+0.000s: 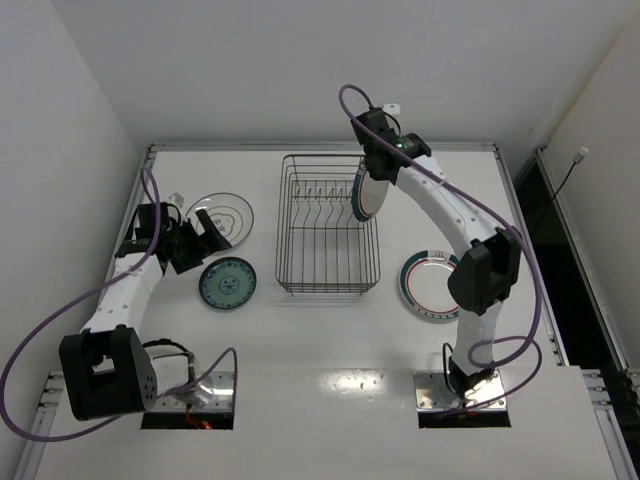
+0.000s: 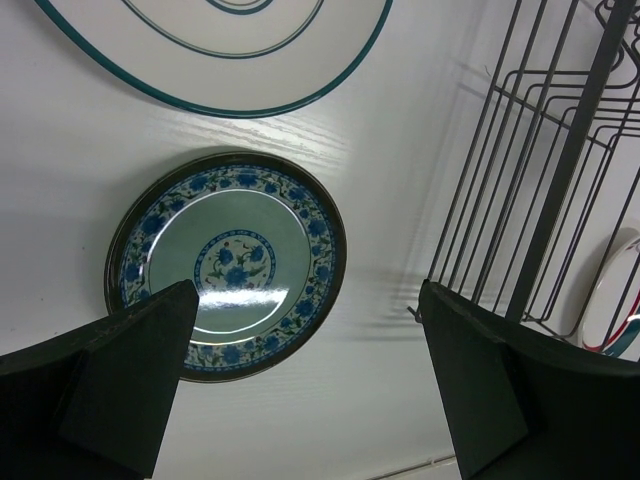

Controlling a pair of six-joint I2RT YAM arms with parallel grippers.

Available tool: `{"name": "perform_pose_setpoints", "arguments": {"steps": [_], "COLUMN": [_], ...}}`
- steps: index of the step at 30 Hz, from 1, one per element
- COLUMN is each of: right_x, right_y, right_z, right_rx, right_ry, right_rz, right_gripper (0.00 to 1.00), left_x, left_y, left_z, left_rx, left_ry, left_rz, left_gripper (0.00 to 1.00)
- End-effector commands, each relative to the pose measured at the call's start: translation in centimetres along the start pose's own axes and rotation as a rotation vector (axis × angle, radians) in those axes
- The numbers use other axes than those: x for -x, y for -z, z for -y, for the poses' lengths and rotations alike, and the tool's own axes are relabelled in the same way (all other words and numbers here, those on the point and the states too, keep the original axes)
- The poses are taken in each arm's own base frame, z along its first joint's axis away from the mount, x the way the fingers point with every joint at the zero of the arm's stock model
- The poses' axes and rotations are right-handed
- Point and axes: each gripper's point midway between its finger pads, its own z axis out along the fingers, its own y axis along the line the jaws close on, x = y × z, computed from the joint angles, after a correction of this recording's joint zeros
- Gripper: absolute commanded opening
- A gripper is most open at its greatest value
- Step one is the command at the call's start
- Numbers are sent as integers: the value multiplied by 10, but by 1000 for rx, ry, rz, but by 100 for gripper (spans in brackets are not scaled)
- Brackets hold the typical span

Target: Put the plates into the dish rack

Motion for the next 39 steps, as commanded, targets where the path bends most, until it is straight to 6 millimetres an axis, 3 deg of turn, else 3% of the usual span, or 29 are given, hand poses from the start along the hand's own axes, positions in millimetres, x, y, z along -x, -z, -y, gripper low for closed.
{"name": "perform_pose_setpoints", "arguments": {"steps": [1, 7, 13, 19, 22, 24, 26, 27, 28, 29, 30, 31, 32, 33, 34, 35, 36, 37, 38, 39], "right_x": [16, 15, 2, 11, 23, 29, 30, 19, 28, 7, 4, -1, -34, -53, -71, -112, -124, -143, -181, -195], "right_y": [6, 7, 16, 40, 57, 71, 81, 77, 94, 85, 84, 84, 65, 60, 42, 33, 32, 22, 19, 18], "right_z": [-1, -25, -55, -59, -49, -23, -5, -1, 20, 28, 38, 66, 75, 80, 115, 126, 125, 155, 154, 158], "right_rx": [-87, -81, 0, 62, 72, 56, 83, 106, 184, 205, 231, 270, 268, 320, 273, 263, 349, 324, 336, 328], "right_ry": [42, 96, 139, 90, 68, 21, -18, -30, -103, -105, -153, -219, -242, -274, -359, -401, -464, -577, -632, -676], "right_rz": [44, 43, 40, 66, 90, 89, 100, 90, 116, 71, 68, 45, -41, -102, -149, -242, -267, -285, -367, -400], "right_gripper": [0, 1, 16, 23, 28, 33, 45, 49, 54, 61, 63, 63, 63, 63, 63, 64, 64, 64, 64, 64], "left_x": [18, 18, 14, 14, 14, 14, 15, 15, 15, 15, 15, 15, 15, 15, 12, 12, 13, 13, 13, 13], "left_y": [10, 10, 9, 9, 9, 9, 11, 11, 11, 11, 11, 11, 11, 11, 9, 9, 7, 7, 7, 7], "left_z": [13, 13, 11, 11, 11, 11, 12, 12, 12, 12, 12, 12, 12, 12, 10, 10, 10, 10, 10, 10], "left_rx": [-26, -26, -23, -23, -23, -23, -26, -26, -26, -26, -26, -26, -26, -26, -23, -23, -23, -23, -23, -23], "left_ry": [-49, -49, -46, -46, -46, -46, -49, -49, -49, -49, -49, -49, -49, -49, -46, -46, -46, -46, -46, -46], "left_rz": [59, 59, 51, 51, 51, 51, 59, 59, 59, 59, 59, 59, 59, 59, 51, 51, 51, 51, 51, 51], "left_gripper": [91, 91, 91, 91, 91, 91, 91, 91, 91, 91, 91, 91, 91, 91, 91, 91, 91, 91, 91, 91]}}
